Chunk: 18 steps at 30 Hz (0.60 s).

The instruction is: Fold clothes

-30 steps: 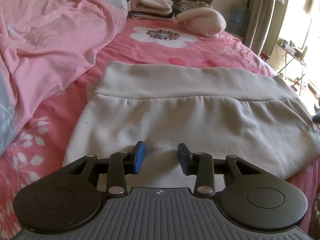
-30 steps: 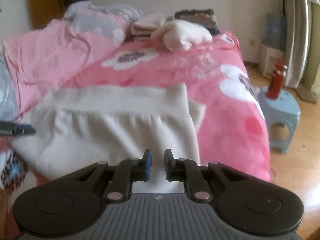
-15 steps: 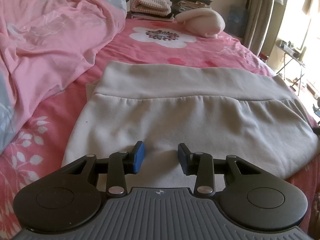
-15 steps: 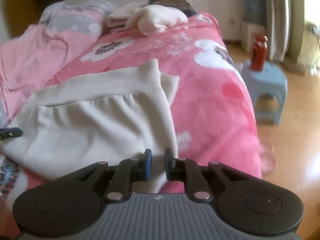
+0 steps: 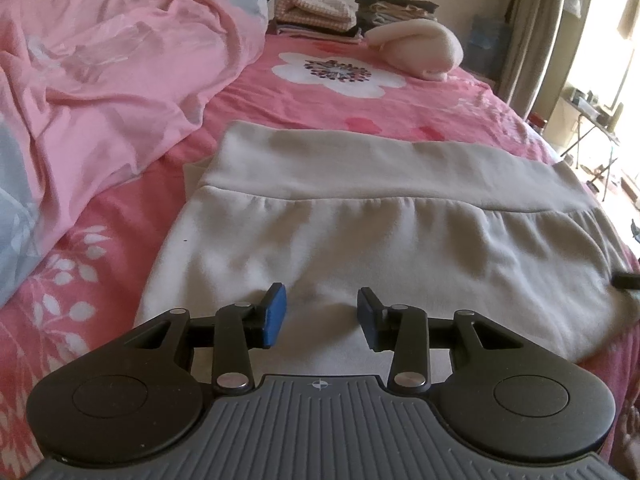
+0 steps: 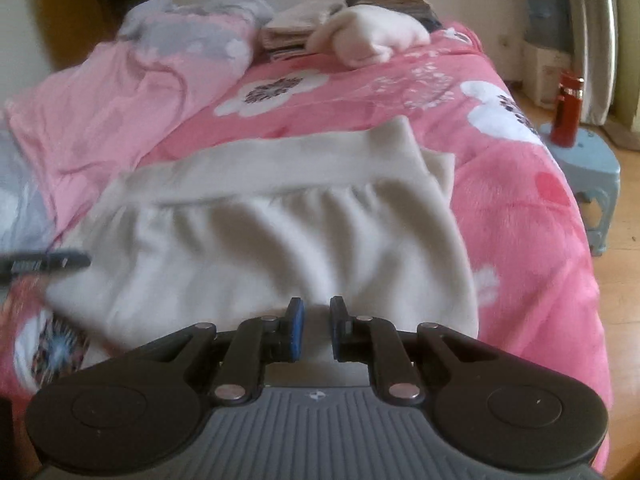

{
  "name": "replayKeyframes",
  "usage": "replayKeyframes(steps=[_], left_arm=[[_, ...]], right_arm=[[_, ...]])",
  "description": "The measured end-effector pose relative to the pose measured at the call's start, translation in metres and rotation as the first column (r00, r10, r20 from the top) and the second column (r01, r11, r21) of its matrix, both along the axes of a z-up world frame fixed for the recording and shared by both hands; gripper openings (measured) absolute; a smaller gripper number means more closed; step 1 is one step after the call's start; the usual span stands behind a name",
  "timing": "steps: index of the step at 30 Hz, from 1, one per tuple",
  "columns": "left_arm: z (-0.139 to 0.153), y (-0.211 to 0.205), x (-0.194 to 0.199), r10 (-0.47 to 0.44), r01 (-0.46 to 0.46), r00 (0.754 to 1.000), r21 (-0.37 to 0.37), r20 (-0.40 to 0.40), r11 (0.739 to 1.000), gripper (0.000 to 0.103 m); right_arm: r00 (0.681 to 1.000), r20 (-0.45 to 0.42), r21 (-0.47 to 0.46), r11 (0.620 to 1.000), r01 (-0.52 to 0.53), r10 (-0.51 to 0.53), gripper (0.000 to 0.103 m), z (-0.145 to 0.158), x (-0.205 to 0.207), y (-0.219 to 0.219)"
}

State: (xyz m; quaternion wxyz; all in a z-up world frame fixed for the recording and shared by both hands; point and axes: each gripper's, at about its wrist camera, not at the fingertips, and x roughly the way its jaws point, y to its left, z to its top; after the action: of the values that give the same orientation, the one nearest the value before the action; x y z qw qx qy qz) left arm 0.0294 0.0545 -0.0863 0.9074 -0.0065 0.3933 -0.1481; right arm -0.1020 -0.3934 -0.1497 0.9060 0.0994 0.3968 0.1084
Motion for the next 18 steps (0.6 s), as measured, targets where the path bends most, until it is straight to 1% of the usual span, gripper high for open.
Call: replayKeyframes(steps=[2,4,7,9,11,12,13,16,17,18], left_arm=[[-0.001,0.000,0.000,-0.002,0.002,1.000,-0.003,0.000,1.000,0.040],[-0.002,-0.001,0.001,-0.005,0.005,1.000,-0.004,0.000,1.000,0.042],[-0.001,-0.004,0.000,-0.012,0.012,1.000,0.007,0.003,1.000,0.044],[0.000,-0.003,-0.001,-0.009,0.009,1.000,0.007,0.001,1.000,0.045],[0.001,-0.002,-0.002,-0.005,0.005,1.000,0.005,-0.002,1.000,0.045],[0.001,-0.002,-0.002,-0.003,0.003,1.000,0.004,-0.004,1.000,0.045],[0.001,-0.001,-0.003,-0.001,0.001,1.000,0.004,-0.004,1.000,0.045],[0.001,0.001,-0.005,-0.003,0.003,1.000,0.002,-0.002,1.000,0.045],[0.001,0.001,-0.005,-0.005,0.005,1.000,0.002,-0.001,1.000,0.045],[0.000,0.001,-0.005,-0.007,0.007,1.000,0.002,0.000,1.000,0.045]], right_arm=[[1.000,-0.007,0.011,1.000,-0.021,0.021,0.014,0.004,-0.009,0.001],[0.999,-0.006,-0.007,0.999,-0.046,0.046,0.014,0.011,-0.005,0.002],[0.998,0.050,-0.043,0.998,-0.036,0.038,0.014,0.017,0.013,0.003],[0.996,0.083,-0.042,0.999,-0.018,0.022,0.014,0.015,0.030,0.005],[0.997,0.069,-0.065,0.997,-0.032,0.037,0.014,0.005,0.045,0.015],[0.996,0.065,-0.090,0.995,-0.051,0.057,0.017,0.000,0.046,0.021],[0.994,0.085,-0.138,0.988,-0.064,0.076,0.017,0.000,0.041,0.030],[0.973,0.104,-0.209,0.961,-0.179,0.204,0.017,0.004,0.016,0.052],[0.965,0.076,-0.181,0.955,-0.236,0.252,0.017,0.004,0.009,0.057],[0.954,0.070,-0.197,0.941,-0.274,0.292,0.017,0.003,0.001,0.065]])
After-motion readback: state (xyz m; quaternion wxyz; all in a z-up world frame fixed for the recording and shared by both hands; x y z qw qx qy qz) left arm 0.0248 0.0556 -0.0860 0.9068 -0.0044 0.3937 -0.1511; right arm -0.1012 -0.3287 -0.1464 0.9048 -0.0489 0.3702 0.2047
